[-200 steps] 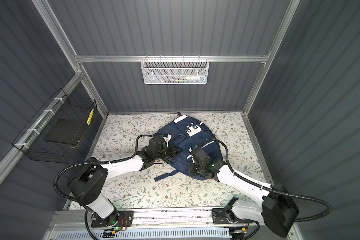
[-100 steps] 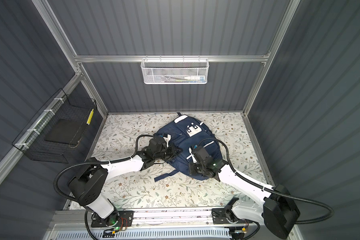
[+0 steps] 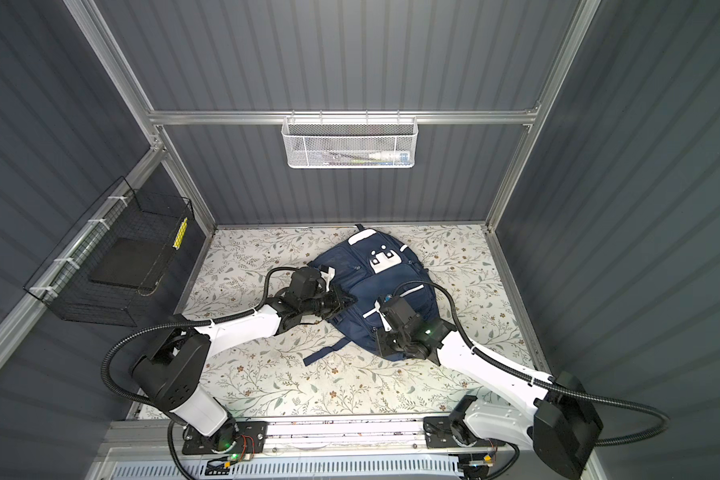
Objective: Pack the student bag
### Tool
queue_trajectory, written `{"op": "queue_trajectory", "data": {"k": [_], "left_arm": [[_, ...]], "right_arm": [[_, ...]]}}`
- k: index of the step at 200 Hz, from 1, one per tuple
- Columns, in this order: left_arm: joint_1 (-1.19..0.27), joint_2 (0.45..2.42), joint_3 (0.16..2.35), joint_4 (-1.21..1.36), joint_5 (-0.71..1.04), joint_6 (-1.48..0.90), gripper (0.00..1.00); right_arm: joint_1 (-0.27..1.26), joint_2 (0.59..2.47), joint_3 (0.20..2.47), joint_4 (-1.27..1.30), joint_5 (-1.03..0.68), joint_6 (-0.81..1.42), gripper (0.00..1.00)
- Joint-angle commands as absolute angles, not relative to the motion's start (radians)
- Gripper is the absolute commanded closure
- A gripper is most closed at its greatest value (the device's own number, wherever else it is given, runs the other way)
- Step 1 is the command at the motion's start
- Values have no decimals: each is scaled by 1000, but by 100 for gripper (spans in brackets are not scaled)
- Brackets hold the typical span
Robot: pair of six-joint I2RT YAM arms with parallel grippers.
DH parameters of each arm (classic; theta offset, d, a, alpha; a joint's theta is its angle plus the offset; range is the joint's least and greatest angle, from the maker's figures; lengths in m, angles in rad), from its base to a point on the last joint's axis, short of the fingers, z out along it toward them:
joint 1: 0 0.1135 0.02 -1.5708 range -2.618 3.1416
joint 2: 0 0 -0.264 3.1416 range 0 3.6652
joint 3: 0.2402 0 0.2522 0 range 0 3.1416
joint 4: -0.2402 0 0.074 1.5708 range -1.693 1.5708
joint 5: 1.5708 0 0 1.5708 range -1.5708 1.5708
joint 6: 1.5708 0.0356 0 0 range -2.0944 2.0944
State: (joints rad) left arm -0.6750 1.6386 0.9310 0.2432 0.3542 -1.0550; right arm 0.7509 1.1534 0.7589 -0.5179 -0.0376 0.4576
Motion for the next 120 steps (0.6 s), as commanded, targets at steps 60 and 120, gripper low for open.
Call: {"op": "queue_trajectory", "data": {"k": [60, 120], "left_arm": [[-606, 1541, 892, 198, 304, -978, 100], [-529, 1473, 877, 134, 356, -907, 100]], "right_arm": [[439, 1139, 778, -606, 32, 408, 100], [271, 1323, 820, -462, -126, 264, 100]]}}
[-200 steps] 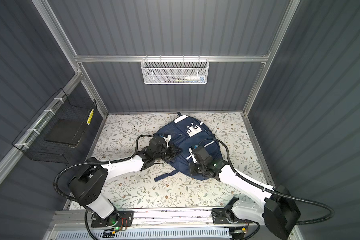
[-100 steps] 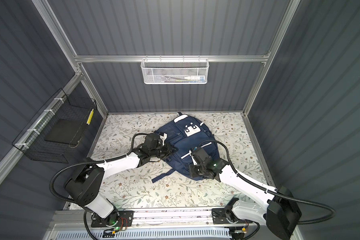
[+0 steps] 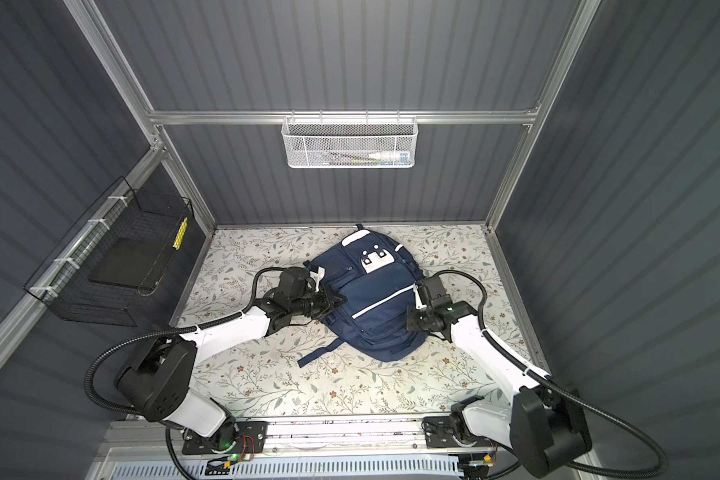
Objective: Pack the student bag
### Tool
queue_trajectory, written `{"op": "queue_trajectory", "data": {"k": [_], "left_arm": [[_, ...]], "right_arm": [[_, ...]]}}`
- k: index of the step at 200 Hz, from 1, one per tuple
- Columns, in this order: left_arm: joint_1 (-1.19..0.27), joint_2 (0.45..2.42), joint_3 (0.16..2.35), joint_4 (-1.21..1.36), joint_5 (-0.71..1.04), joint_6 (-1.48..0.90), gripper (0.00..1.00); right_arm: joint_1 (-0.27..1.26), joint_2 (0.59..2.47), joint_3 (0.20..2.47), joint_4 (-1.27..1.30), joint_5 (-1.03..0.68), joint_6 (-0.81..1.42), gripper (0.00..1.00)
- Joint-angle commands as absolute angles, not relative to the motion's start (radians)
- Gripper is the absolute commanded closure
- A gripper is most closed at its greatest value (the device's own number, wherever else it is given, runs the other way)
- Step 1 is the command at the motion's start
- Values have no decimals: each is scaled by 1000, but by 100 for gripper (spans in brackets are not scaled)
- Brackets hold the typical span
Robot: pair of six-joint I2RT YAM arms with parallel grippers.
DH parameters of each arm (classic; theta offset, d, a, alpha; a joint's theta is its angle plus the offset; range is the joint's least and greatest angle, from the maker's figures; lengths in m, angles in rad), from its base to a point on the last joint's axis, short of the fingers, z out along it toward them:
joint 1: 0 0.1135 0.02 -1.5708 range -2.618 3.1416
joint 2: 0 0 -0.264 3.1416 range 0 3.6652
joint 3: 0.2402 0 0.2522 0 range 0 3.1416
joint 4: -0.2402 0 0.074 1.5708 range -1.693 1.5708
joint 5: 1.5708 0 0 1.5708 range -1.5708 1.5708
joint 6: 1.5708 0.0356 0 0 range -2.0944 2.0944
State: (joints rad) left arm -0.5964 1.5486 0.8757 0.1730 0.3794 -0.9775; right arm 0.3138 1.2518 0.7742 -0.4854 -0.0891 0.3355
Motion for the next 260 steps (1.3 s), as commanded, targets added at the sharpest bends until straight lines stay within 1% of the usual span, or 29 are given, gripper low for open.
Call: {"op": "queue_trajectory", "data": {"k": [1, 18, 31, 54, 67, 74, 87, 92, 101, 114, 128, 142, 160, 174, 186, 201, 210, 232, 237, 241, 245, 250, 257, 260], "left_arm": [[-529, 1471, 877, 131, 355, -904, 100], [-520, 1460, 906, 78, 338, -862, 100], [-486, 1462, 935, 37, 337, -824, 100], [-375, 1483, 1000, -27, 337, -747, 100], [-323, 1486, 1041, -88, 337, -693, 83], [-305, 1478, 1061, -122, 298, -670, 75], [-296, 1437, 1078, -183, 266, -636, 47], [-296, 1414, 1080, -213, 253, -623, 39], [-297, 1364, 1068, -262, 229, -620, 34], [-298, 1273, 1017, -298, 233, -654, 32], [-310, 1166, 903, -277, 279, -757, 32], [-356, 1067, 775, -219, 299, -893, 32], [-449, 956, 638, -157, 234, -1076, 33], [-501, 910, 556, -86, 188, -1191, 33], [-514, 913, 508, -3, 174, -1239, 33], [-515, 960, 487, 98, 172, -1267, 32], [-517, 996, 501, 145, 164, -1256, 32], [-526, 1095, 569, 160, 143, -1187, 33], [-526, 1124, 574, 181, 152, -1182, 36], [-526, 1144, 576, 199, 163, -1180, 41], [-526, 1167, 576, 217, 176, -1184, 48], [-526, 1191, 573, 236, 192, -1192, 60], [-525, 1220, 562, 267, 211, -1205, 73], [-525, 1226, 558, 279, 214, -1209, 80]], "right_arm": [[272, 1325, 822, -464, -132, 263, 100], [332, 1320, 833, -468, -131, 258, 100], [438, 1314, 859, -534, -68, 276, 100], [666, 1334, 902, -592, -54, 363, 100], [770, 1368, 946, -617, -24, 419, 100], [813, 1396, 974, -617, -14, 451, 100], [884, 1446, 1037, -601, 3, 505, 100], [908, 1470, 1062, -587, 8, 525, 100], [944, 1513, 1112, -556, 2, 547, 100], [977, 1575, 1182, -517, 5, 580, 100], [996, 1632, 1241, -486, 7, 596, 100], [1005, 1660, 1273, -467, 21, 607, 100], [1013, 1670, 1270, -417, 5, 619, 100], [1023, 1677, 1277, -409, 17, 615, 100], [1033, 1677, 1277, -401, 18, 607, 100], [1049, 1676, 1269, -394, 23, 598, 100], [1057, 1678, 1267, -395, 15, 591, 100], [1070, 1673, 1253, -366, 9, 566, 100], [1070, 1668, 1248, -361, 6, 564, 100], [1071, 1665, 1242, -359, 10, 564, 100], [1071, 1658, 1236, -359, 16, 565, 100], [1068, 1647, 1226, -359, 25, 565, 100], [1063, 1632, 1212, -357, 26, 560, 100], [1060, 1623, 1204, -359, 23, 556, 100]]}}
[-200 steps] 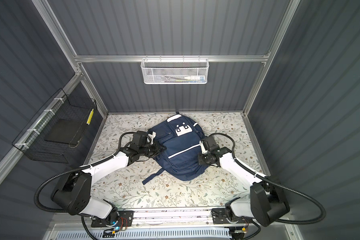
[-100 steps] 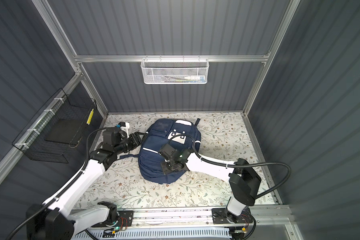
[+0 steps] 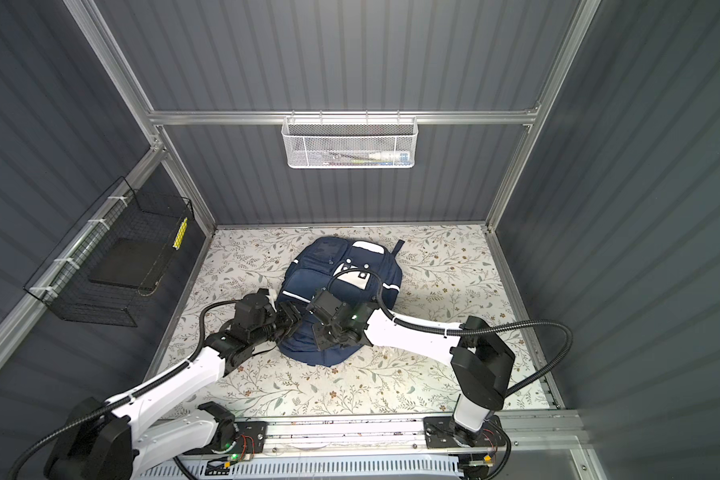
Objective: Pack the student bag
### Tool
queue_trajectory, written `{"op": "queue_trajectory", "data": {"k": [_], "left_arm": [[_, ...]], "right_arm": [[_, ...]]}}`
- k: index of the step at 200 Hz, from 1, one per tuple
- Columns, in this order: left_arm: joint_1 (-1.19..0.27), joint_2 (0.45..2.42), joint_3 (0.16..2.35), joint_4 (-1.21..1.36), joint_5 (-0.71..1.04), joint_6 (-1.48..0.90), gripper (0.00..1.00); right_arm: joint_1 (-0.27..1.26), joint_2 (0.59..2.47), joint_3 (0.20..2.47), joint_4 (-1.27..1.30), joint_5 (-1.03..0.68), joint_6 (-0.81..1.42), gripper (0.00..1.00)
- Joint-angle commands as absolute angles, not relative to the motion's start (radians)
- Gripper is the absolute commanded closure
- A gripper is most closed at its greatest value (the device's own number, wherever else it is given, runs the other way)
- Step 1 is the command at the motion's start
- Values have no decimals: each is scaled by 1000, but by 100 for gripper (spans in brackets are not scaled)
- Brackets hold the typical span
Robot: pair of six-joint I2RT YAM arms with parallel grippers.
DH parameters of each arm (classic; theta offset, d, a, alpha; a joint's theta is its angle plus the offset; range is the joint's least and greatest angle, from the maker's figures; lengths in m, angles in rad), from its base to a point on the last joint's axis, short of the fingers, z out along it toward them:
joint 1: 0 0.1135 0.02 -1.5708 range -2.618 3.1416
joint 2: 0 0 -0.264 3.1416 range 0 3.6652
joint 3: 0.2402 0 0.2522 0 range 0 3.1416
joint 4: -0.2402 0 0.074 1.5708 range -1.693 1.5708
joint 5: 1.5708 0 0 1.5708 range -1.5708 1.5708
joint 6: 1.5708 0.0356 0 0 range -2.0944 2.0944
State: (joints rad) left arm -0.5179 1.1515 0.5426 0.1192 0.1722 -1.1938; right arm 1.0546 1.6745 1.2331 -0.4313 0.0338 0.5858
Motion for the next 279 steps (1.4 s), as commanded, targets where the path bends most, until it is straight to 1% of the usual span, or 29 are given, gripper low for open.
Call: {"op": "queue_trajectory", "data": {"k": [1, 3, 8, 17, 33, 71, 91, 115, 124, 135, 149, 174, 190, 195, 202, 207, 208, 213, 215, 220, 224, 229, 232, 237, 241, 249, 259, 269, 279], "left_arm": [[-525, 1228, 555, 283, 214, -1210, 83], [-525, 1231, 552, 288, 214, -1214, 89], [-525, 1235, 544, 301, 211, -1221, 100], [-521, 1233, 540, 297, 209, -1217, 100], [-512, 1206, 564, 219, 192, -1179, 100], [-505, 1123, 601, 75, 158, -1105, 100], [-503, 1098, 597, 28, 142, -1089, 100], [-520, 1115, 573, 75, 186, -1119, 100], [-554, 1120, 586, 40, 161, -1090, 100], [-621, 1125, 617, -40, 72, -1056, 100], [-677, 1129, 609, -19, 43, -1064, 100], [-809, 1138, 633, -28, -42, -1079, 100], [-868, 1162, 631, 5, -50, -1110, 100], [-873, 1171, 628, 12, -45, -1122, 100], [-874, 1179, 616, 37, -36, -1130, 100], [-874, 1179, 606, 57, -34, -1131, 100], [-874, 1178, 606, 59, -34, -1131, 100], [-874, 1176, 603, 70, -32, -1129, 90], [-874, 1175, 602, 74, -31, -1126, 86], [-874, 1168, 605, 77, -31, -1112, 71], [-874, 1161, 614, 68, -36, -1099, 58], [-874, 1148, 629, 47, -44, -1081, 37], [-874, 1139, 639, 33, -48, -1067, 28], [-874, 1124, 658, 13, -57, -1034, 16], [-874, 1112, 677, -7, -70, -998, 9], [-874, 1090, 723, -72, -107, -907, 1], [-874, 1077, 787, -162, -185, -762, 0], [-873, 1084, 842, -259, -327, -615, 0], [-871, 1088, 849, -294, -495, -503, 0]], "right_arm": [[1058, 1621, 1203, -359, 21, 555, 100], [1056, 1616, 1198, -360, 19, 553, 100], [1052, 1604, 1187, -367, 16, 548, 100], [1040, 1582, 1168, -407, 29, 543, 100], [1010, 1526, 1104, -474, 65, 543, 100], [868, 1373, 904, -537, 69, 521, 100], [783, 1321, 877, -584, 91, 485, 100], [666, 1308, 877, -537, 72, 415, 100], [623, 1330, 901, -529, 76, 392, 100], [587, 1358, 943, -521, 93, 361, 100], [557, 1389, 984, -512, 138, 334, 100], [527, 1421, 1035, -529, 167, 302, 100], [529, 1412, 1038, -535, 159, 306, 100], [532, 1401, 1029, -524, 137, 309, 97], [536, 1376, 1004, -492, 100, 311, 91], [540, 1355, 984, -465, 85, 317, 80], [542, 1352, 981, -459, 83, 318, 76], [543, 1333, 962, -439, 72, 328, 61], [542, 1325, 955, -433, 69, 332, 57], [544, 1307, 944, -426, 70, 338, 47], [544, 1294, 937, -425, 80, 344, 42], [544, 1276, 931, -426, 99, 351, 37], [543, 1264, 927, -428, 120, 355, 34], [542, 1248, 923, -434, 152, 357, 30], [541, 1236, 922, -439, 175, 353, 27], [532, 1215, 922, -443, 211, 338, 22], [503, 1199, 928, -447, 221, 316, 19], [455, 1185, 928, -425, 211, 290, 16], [402, 1164, 896, -356, 206, 262, 15]]}}
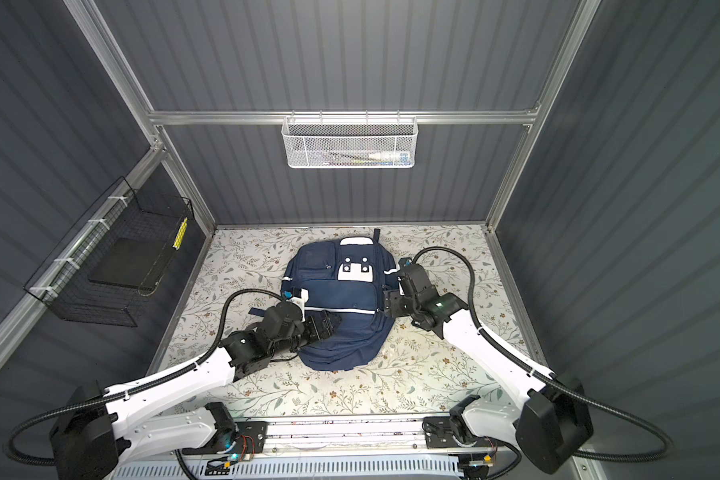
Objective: Pack the student bag
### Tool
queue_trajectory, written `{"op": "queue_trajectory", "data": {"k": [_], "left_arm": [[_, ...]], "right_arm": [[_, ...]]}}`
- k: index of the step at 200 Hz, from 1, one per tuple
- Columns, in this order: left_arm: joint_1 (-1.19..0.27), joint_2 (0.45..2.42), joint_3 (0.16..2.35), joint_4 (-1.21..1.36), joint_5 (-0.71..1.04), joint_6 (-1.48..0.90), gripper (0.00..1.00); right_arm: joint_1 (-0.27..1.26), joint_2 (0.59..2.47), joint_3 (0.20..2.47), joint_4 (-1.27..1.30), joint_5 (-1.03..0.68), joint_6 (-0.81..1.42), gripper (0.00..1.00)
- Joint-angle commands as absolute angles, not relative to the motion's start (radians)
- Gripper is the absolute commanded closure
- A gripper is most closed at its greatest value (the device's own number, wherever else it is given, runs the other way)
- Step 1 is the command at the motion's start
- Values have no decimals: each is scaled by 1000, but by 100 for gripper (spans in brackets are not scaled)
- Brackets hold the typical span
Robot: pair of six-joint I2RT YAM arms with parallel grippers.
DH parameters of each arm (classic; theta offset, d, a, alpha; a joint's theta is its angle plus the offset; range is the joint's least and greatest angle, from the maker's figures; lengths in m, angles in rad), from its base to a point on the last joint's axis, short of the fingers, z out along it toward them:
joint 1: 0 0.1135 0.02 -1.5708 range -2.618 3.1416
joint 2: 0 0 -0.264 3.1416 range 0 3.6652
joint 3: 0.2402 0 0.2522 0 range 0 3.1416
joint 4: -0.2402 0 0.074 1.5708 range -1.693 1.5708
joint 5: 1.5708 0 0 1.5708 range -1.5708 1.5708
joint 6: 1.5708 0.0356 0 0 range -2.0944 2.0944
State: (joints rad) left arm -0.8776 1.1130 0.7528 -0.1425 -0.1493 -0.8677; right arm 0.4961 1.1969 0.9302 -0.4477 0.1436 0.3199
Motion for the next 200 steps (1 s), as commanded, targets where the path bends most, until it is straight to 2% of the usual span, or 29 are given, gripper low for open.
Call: {"op": "queue_trajectory", "data": {"k": [1, 18, 41, 73, 93, 117, 140, 153, 173, 187, 200], "left_arm": [[-870, 1087, 848, -292, -511, -492, 0], [-799, 1054, 804, -175, -533, -261, 0], [-637, 1041, 694, -1, -585, -86, 0], [-457, 1113, 609, 99, -702, 11, 0], [-378, 1198, 491, 395, -667, 151, 0], [-249, 1347, 460, 588, -499, 105, 0], [-186, 1461, 450, 734, -359, 58, 0], [-150, 1555, 463, 776, -348, 56, 1], [-63, 1642, 436, 925, -222, -9, 2], [-54, 1677, 446, 931, -172, -1, 1], [-52, 1725, 463, 953, -164, 6, 0]], "right_arm": [[397, 1162, 893, -348, 206, 258, 15], [293, 1111, 817, -221, 224, 223, 14], [154, 1078, 679, -17, 214, 198, 13], [41, 1146, 567, 141, 200, 106, 13], [-18, 1172, 479, 303, 125, 98, 13], [-48, 1231, 316, 719, 73, 37, 12], [-71, 1272, 306, 832, 10, 62, 9], [-81, 1347, 299, 928, -42, 59, 9], [-79, 1479, 281, 1101, -69, 53, 8], [-80, 1429, 284, 1003, -50, 60, 2], [-80, 1468, 315, 1008, 12, 79, 1]]}}
